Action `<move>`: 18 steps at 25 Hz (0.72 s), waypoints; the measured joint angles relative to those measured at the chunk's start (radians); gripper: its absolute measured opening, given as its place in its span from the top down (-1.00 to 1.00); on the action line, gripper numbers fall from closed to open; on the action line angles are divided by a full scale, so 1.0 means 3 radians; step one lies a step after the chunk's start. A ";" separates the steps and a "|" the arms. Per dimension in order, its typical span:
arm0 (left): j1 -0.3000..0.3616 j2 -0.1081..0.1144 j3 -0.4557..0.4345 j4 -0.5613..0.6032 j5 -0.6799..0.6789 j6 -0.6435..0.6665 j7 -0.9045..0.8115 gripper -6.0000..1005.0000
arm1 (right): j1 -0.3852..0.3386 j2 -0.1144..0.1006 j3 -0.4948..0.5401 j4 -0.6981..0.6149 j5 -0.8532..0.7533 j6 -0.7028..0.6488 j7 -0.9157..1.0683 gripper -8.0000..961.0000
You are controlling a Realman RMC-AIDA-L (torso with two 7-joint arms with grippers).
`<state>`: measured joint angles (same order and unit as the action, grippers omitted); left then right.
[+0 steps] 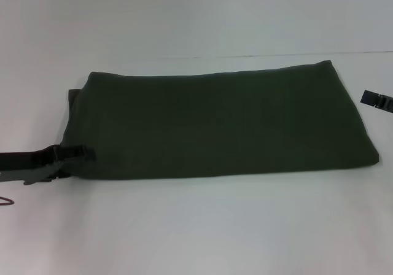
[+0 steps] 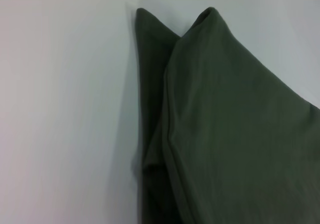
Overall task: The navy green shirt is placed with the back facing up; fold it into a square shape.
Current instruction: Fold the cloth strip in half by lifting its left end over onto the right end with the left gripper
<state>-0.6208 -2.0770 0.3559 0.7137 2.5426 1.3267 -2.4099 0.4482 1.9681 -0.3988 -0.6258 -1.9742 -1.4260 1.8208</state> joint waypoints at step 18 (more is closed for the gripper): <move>-0.0003 0.0009 0.0049 0.0003 0.0041 -0.0170 0.0145 -0.15 | 0.0020 0.0000 0.0000 0.0000 0.0000 0.0013 -0.0001 -0.91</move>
<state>-0.6218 -2.0744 0.3706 0.7145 2.5548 1.2758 -2.3665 0.4541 1.9680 -0.3989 -0.6259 -1.9742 -1.4221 1.8205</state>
